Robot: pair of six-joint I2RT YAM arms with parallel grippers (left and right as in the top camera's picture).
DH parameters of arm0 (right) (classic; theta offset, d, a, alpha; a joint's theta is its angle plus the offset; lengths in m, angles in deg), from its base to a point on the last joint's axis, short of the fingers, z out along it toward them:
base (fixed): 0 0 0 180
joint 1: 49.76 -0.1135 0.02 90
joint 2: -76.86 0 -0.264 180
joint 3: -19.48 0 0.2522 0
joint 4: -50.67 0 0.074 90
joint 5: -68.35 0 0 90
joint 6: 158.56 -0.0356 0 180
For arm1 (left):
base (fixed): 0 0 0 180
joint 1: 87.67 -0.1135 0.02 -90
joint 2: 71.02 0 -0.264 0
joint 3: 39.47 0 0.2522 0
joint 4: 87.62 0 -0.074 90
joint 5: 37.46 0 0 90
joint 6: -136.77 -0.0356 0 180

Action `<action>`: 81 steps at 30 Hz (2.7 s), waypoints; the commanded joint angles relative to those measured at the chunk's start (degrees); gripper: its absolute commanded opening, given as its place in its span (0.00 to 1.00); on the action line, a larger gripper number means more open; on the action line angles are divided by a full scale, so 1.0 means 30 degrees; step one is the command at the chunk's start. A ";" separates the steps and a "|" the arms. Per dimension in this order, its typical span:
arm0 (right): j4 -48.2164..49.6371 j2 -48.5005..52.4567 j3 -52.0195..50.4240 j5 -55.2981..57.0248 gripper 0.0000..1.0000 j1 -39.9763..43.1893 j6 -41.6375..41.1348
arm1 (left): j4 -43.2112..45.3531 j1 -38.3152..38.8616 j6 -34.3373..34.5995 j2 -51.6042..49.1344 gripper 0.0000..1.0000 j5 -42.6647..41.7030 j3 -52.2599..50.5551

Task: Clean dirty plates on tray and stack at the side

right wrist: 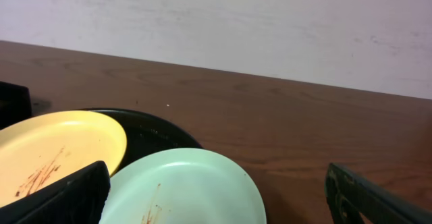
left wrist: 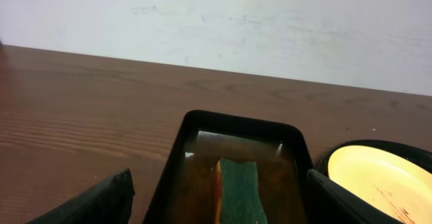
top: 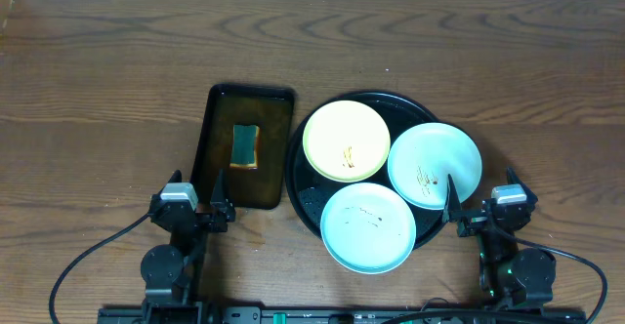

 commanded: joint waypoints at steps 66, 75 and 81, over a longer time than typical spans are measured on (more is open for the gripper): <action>-0.0022 -0.0015 -0.0058 0.0036 0.99 -0.0087 -0.0313 | -0.0270 -0.0102 -0.0255 -0.0109 0.79 -0.0284 -0.0197; -0.0029 -0.0015 -0.0058 0.0036 0.99 -0.0087 -0.0313 | 0.4335 -0.0102 -0.0248 -0.0109 0.79 0.0517 -0.0197; -0.0029 -0.0015 -0.0058 0.0036 0.99 -0.0087 -0.0313 | 0.5982 -0.0102 -0.0255 -0.0109 0.79 0.0517 -0.0197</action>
